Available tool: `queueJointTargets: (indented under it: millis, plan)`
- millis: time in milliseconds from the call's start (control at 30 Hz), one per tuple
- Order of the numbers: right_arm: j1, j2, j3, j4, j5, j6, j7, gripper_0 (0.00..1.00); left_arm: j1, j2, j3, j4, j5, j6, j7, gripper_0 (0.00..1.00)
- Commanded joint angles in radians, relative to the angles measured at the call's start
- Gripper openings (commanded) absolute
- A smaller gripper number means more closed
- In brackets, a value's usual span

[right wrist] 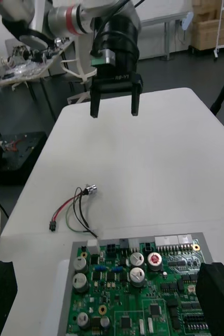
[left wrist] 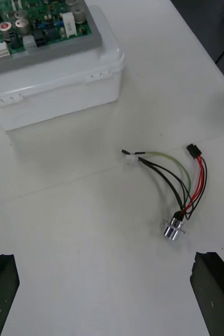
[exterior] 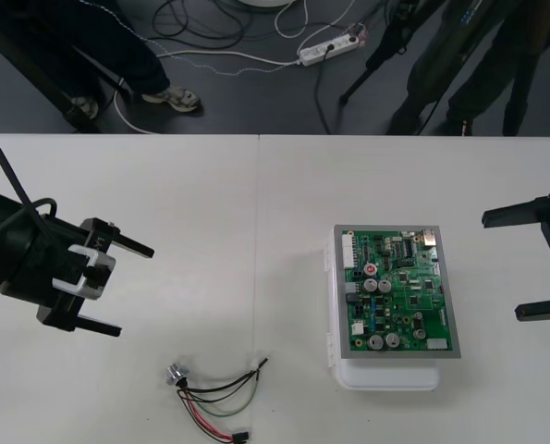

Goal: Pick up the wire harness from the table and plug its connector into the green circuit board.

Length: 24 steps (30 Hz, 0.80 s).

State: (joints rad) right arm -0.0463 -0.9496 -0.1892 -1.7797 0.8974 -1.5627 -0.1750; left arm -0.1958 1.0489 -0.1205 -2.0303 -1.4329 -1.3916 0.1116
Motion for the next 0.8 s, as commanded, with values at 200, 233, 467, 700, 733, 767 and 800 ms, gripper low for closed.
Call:
queueJointTargets:
  millis: [200,233,467,700,733,767,800]
  plan:
    - [0.010,0.023,-0.016,-0.004,-0.086,-0.008,-0.106,1.00,0.007,0.066,-0.064,-0.143,-0.149,-0.003,-0.058,0.97]
    - [0.010,0.028,-0.018,-0.004,-0.089,-0.008,-0.104,1.00,0.006,0.071,-0.071,-0.149,-0.156,0.005,-0.058,0.96]
    - [0.010,0.140,-0.046,0.009,-0.083,-0.008,-0.078,1.00,-0.013,0.115,-0.179,-0.209,-0.256,0.103,-0.052,0.96]
    - [0.006,0.224,-0.049,0.036,-0.054,-0.008,-0.040,1.00,-0.053,0.122,-0.291,-0.245,-0.389,0.160,-0.052,0.96]
    - [0.008,0.232,-0.049,0.037,-0.052,-0.008,-0.014,1.00,-0.059,0.122,-0.314,-0.249,-0.414,0.172,-0.050,0.96]
    - [0.006,0.238,-0.049,0.037,-0.052,-0.008,0.002,1.00,-0.062,0.123,-0.326,-0.251,-0.426,0.180,-0.052,0.96]
    - [0.008,0.246,-0.049,0.040,-0.049,-0.008,0.026,1.00,-0.068,0.125,-0.349,-0.251,-0.448,0.194,-0.052,0.96]
